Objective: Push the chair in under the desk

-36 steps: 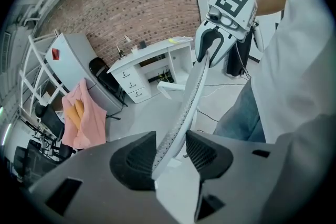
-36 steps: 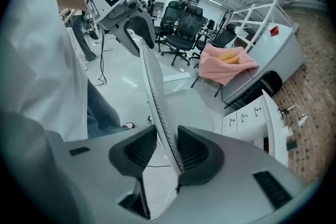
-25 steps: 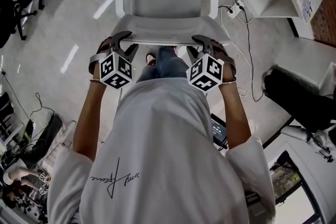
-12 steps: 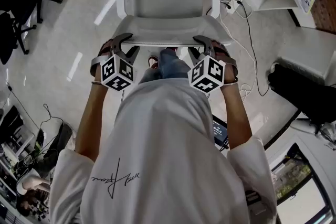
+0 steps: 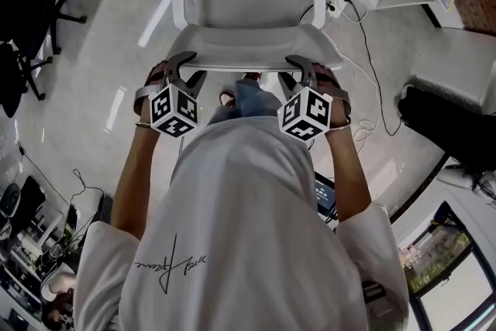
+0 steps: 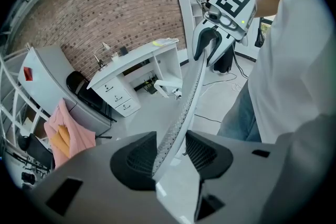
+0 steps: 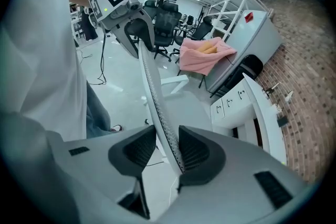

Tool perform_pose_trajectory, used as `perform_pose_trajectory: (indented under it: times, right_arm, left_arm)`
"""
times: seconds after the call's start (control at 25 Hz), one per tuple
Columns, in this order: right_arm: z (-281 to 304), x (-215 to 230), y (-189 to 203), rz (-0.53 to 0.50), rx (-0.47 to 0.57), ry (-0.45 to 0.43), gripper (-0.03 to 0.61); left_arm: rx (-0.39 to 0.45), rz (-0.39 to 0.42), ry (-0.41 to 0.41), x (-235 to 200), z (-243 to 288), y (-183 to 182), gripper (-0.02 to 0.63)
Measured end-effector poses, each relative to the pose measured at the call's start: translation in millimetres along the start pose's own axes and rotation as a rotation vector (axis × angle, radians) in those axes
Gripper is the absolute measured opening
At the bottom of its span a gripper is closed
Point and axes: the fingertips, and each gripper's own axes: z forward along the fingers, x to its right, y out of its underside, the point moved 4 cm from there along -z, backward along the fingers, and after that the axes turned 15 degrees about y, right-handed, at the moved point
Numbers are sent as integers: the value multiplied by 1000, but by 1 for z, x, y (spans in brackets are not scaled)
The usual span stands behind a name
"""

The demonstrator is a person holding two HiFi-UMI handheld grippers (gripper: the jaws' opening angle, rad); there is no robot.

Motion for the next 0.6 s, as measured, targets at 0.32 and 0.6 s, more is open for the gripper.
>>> perform_pose_trajectory:
  times: [0.32, 0.6]
  right_arm:
    - [12, 20, 4, 41, 3, 10, 150]
    - [20, 35, 9, 60, 27, 37, 150]
  left_arm:
    - [-12, 35, 6, -28, 10, -16, 175]
    - [-37, 71, 14, -47, 18, -31, 175]
